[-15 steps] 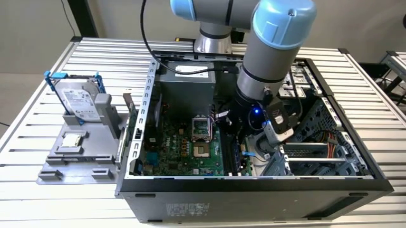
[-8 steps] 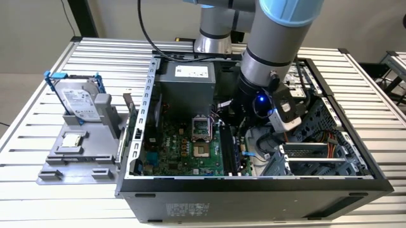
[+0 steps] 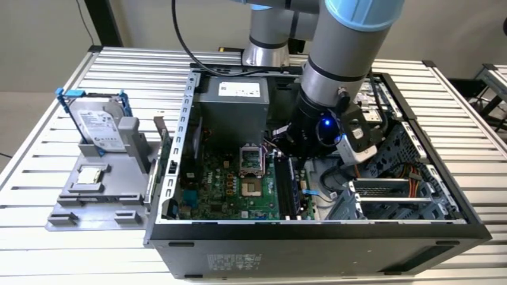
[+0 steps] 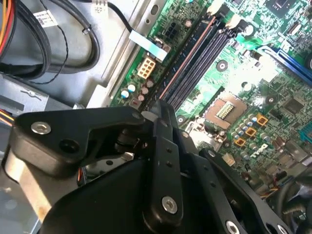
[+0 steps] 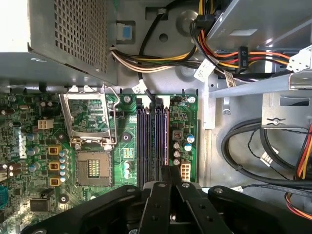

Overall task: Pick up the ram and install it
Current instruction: 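Insert the ram into the slot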

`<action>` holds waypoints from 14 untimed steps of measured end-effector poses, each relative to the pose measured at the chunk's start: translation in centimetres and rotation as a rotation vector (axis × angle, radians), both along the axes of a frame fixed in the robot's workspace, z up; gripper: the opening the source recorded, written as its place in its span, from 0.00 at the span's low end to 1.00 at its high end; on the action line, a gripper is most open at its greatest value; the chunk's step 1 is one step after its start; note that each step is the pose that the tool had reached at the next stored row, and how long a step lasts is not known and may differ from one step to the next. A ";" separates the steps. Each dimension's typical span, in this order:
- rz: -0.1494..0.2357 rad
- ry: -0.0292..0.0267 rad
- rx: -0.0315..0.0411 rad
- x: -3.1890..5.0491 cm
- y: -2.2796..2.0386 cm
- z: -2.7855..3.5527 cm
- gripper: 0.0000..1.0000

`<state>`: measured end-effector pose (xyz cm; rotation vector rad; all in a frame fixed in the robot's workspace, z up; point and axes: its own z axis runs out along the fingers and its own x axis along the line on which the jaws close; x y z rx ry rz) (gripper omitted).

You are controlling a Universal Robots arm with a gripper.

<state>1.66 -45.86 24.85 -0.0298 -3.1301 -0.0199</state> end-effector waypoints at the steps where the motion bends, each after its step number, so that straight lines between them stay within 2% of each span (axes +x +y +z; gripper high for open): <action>1: 0.000 0.0000 0.0000 0.00 0.00 0.00 0.00; 14: 0.002 -0.0001 -0.0001 0.00 0.00 0.00 0.00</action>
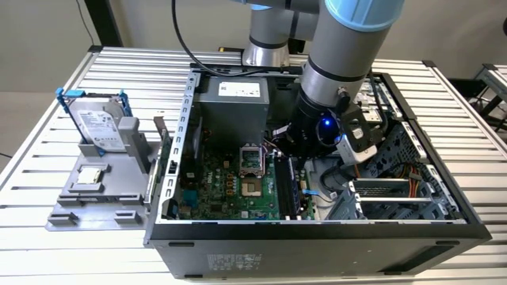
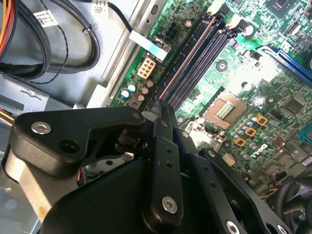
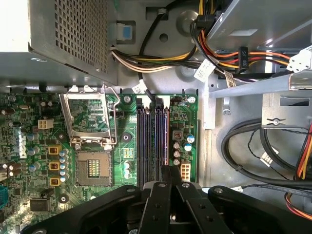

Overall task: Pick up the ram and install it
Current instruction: 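Insert the ram into the slot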

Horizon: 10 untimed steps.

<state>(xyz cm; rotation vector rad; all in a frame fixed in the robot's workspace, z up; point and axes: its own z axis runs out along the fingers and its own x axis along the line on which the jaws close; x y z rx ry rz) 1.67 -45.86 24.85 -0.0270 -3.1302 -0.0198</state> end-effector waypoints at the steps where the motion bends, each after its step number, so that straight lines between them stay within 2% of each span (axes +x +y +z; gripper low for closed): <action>1: 0.000 0.0000 0.0000 0.00 0.00 0.00 0.00; 4: 0.005 -0.0001 0.0000 0.00 0.00 0.00 0.00; 10: 0.053 -0.0001 -0.0001 0.00 0.00 0.00 0.00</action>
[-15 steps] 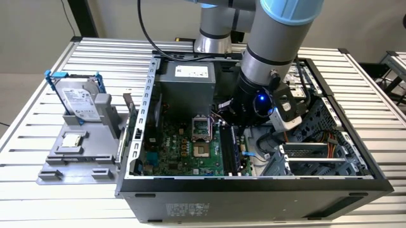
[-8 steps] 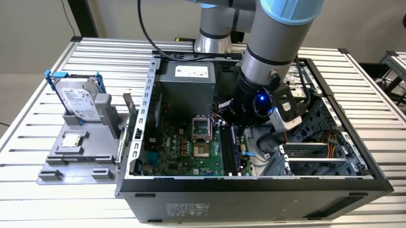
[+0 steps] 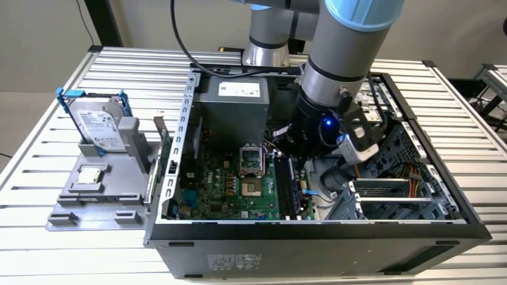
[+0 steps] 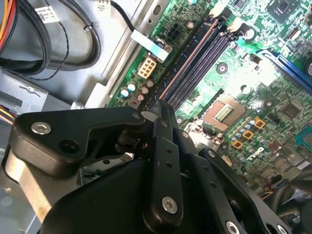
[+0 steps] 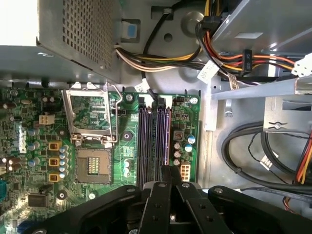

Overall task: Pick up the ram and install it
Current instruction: 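Press down the ram until it locks into place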

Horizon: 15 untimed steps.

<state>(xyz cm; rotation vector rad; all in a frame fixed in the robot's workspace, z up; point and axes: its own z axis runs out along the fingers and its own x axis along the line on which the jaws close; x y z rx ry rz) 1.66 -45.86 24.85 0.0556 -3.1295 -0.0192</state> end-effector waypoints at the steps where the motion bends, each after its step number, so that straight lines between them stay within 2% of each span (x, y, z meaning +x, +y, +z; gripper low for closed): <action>1: 0.009 0.0000 0.0000 0.00 0.00 0.00 0.00; 7: 0.078 0.0000 0.0001 0.00 0.00 0.00 0.00; 15: 0.200 0.0001 0.0000 0.00 0.00 0.00 0.00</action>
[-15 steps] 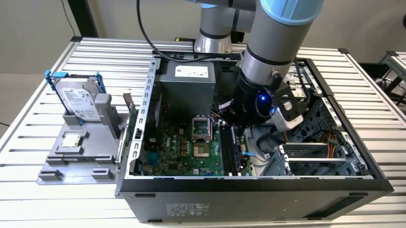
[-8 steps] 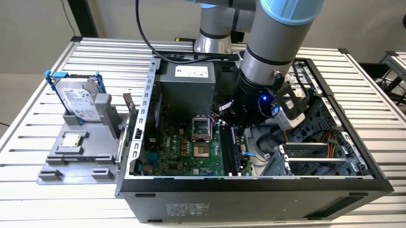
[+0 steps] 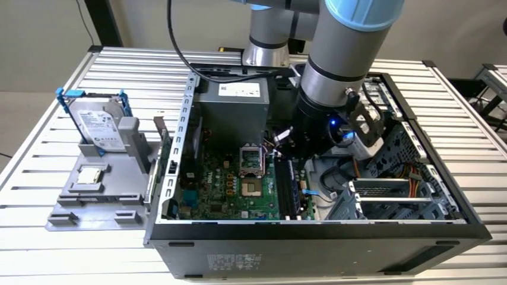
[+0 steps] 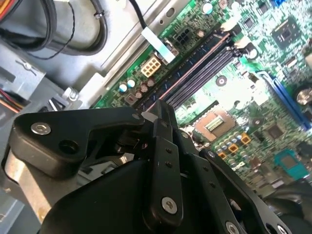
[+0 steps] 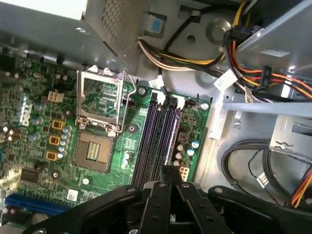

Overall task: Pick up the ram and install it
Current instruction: 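Press down the ram until it locks into place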

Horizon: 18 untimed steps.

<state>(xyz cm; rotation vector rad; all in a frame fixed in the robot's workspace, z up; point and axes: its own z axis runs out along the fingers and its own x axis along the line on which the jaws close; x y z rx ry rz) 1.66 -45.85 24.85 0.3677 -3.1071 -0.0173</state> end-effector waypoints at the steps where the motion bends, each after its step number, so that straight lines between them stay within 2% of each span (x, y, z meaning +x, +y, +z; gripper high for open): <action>1: 0.014 -0.0001 0.0001 0.00 0.00 0.00 0.00; 13: 0.192 0.0000 0.0000 0.00 0.00 0.00 0.00; 18: 0.250 0.0000 0.0000 0.00 0.00 0.00 0.00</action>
